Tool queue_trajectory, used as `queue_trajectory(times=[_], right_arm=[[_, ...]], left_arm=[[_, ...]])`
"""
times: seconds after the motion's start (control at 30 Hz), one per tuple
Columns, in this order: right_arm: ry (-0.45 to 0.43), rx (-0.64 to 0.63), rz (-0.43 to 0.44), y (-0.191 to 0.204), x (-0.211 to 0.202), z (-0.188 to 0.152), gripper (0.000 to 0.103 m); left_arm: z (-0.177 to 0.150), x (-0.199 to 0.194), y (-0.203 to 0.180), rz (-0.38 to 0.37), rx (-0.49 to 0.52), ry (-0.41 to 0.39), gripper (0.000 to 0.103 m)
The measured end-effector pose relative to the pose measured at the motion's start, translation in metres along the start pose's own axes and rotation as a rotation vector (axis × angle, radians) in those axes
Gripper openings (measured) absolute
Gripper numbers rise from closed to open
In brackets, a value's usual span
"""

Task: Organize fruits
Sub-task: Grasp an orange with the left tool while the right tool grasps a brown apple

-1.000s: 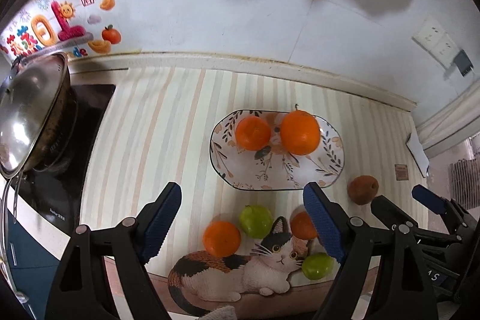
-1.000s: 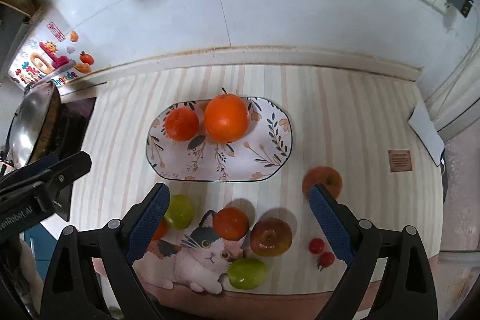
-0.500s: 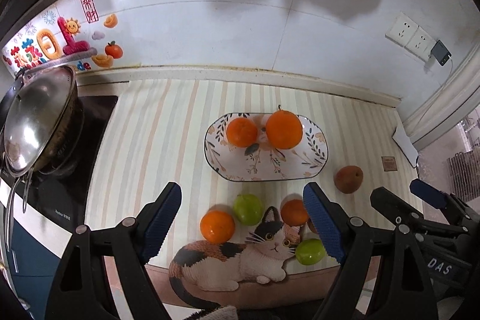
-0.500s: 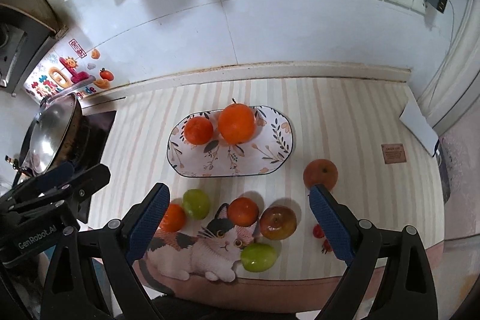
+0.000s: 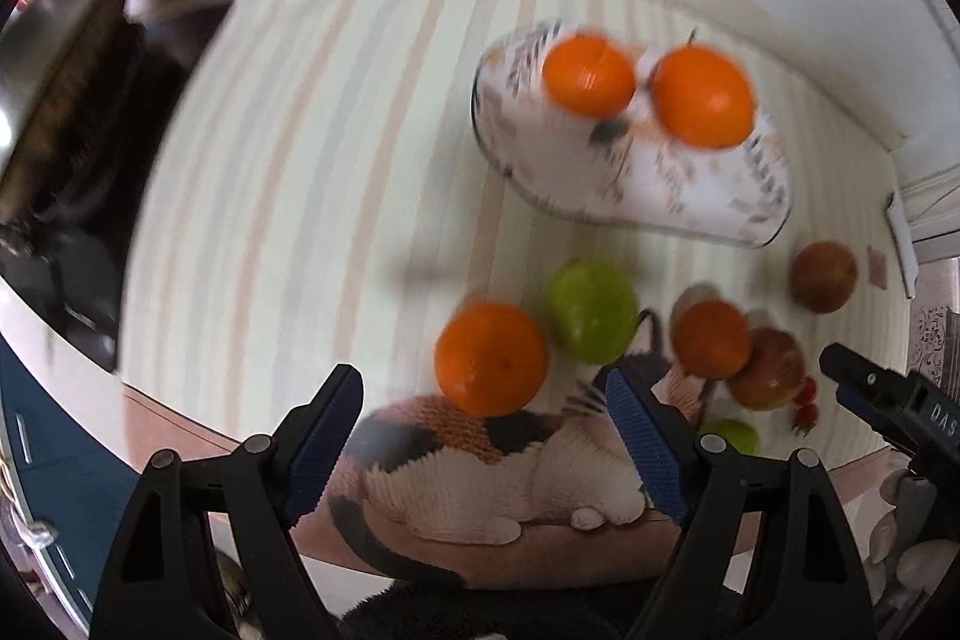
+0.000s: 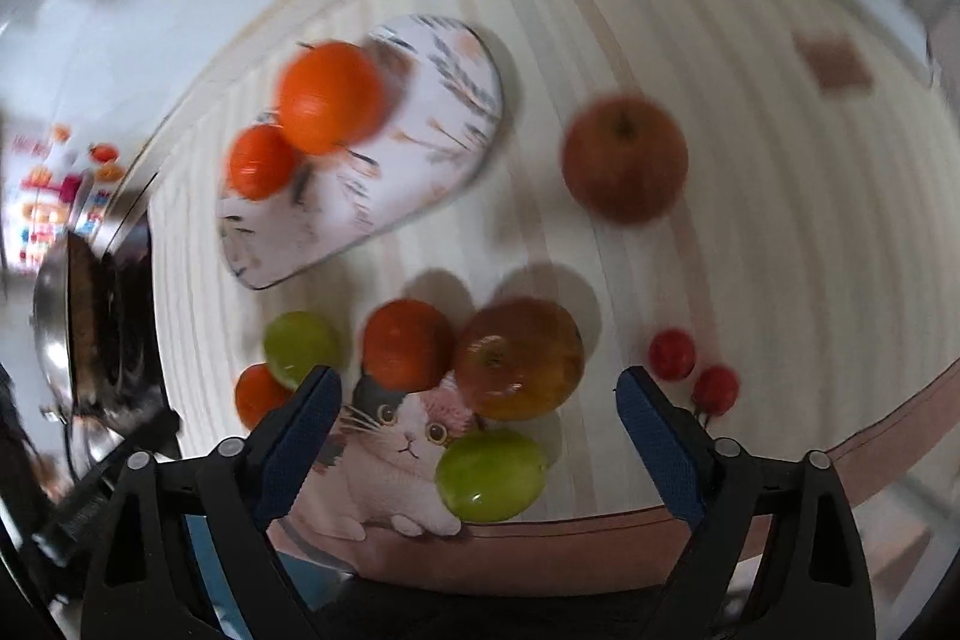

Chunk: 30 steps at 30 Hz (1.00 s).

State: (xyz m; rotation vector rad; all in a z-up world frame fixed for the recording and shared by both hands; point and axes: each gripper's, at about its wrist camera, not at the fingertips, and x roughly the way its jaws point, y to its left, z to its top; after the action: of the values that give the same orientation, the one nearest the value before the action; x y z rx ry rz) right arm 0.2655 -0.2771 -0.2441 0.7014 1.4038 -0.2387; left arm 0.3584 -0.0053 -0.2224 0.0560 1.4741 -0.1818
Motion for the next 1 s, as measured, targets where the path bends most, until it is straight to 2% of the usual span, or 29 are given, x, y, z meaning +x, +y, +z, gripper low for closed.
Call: queue_trajectory(times=[0.13, 0.3, 0.37, 0.4, 0.47, 0.57, 0.77, 1.0], right_arm=[[0.055, 0.040, 0.012, -0.012, 0.030, 0.005, 0.084], [0.109, 0.033, 0.011, -0.014, 0.055, 0.006, 0.075], [0.110, 0.030, 0.009, -0.015, 0.059, 0.006, 0.074], [0.110, 0.025, 0.008, -0.015, 0.062, 0.007, 0.072], [0.100, 0.021, 0.021, -0.015, 0.064, 0.009, 0.072], [0.090, -0.018, 0.009, -0.010, 0.064, 0.010, 0.072], [0.131, -0.055, -0.004, -0.011, 0.066, 0.001, 0.071], [0.153, -0.025, 0.019, -0.017, 0.076, 0.004, 0.072]], left_arm=[[0.003, 0.032, 0.002, 0.008, -0.016, 0.059, 0.083], [0.007, 0.062, -0.003, 0.013, 0.013, 0.100, 0.082], [0.006, 0.067, -0.005, 0.008, 0.021, 0.088, 0.072], [0.006, 0.067, -0.005, -0.001, 0.015, 0.072, 0.058], [0.005, 0.066, -0.003, -0.019, 0.000, 0.046, 0.058], [0.000, 0.064, -0.003, -0.016, 0.007, 0.052, 0.057], [-0.014, 0.057, -0.003, -0.029, 0.022, 0.068, 0.058], [-0.004, 0.069, 0.012, -0.066, -0.006, 0.076, 0.060]])
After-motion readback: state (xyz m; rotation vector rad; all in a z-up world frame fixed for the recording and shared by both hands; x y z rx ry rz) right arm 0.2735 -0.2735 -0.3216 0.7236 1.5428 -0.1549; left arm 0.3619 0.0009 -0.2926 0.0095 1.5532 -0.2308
